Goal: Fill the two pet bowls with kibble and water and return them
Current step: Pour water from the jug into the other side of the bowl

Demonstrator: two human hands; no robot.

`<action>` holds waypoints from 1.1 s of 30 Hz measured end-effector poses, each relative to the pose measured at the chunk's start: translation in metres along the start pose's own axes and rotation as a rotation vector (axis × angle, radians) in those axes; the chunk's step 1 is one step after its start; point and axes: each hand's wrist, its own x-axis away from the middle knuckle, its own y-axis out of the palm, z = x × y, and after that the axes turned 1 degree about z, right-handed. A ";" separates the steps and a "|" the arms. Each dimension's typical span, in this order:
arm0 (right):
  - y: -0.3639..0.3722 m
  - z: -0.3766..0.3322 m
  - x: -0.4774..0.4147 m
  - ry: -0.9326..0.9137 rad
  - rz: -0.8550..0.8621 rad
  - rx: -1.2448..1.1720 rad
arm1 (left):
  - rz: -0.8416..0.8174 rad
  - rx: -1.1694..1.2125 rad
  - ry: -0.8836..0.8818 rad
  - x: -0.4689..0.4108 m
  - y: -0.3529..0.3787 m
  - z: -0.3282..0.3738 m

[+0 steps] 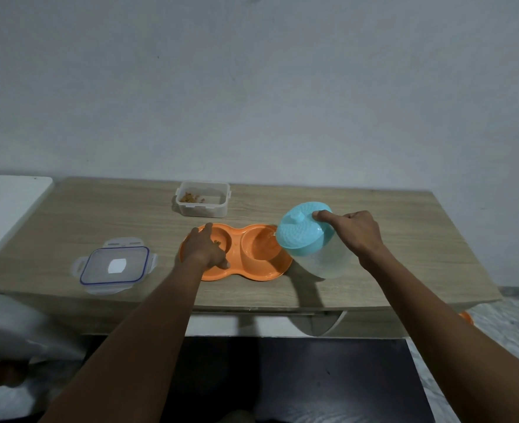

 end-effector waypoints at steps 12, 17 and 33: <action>-0.003 -0.003 0.000 -0.004 -0.004 0.004 | -0.006 -0.014 -0.005 0.001 -0.001 0.002; -0.003 -0.005 0.001 -0.013 -0.004 0.015 | -0.004 -0.017 -0.006 0.001 -0.001 0.002; -0.007 -0.010 0.004 -0.025 0.001 0.011 | -0.007 -0.043 -0.012 0.004 -0.002 0.004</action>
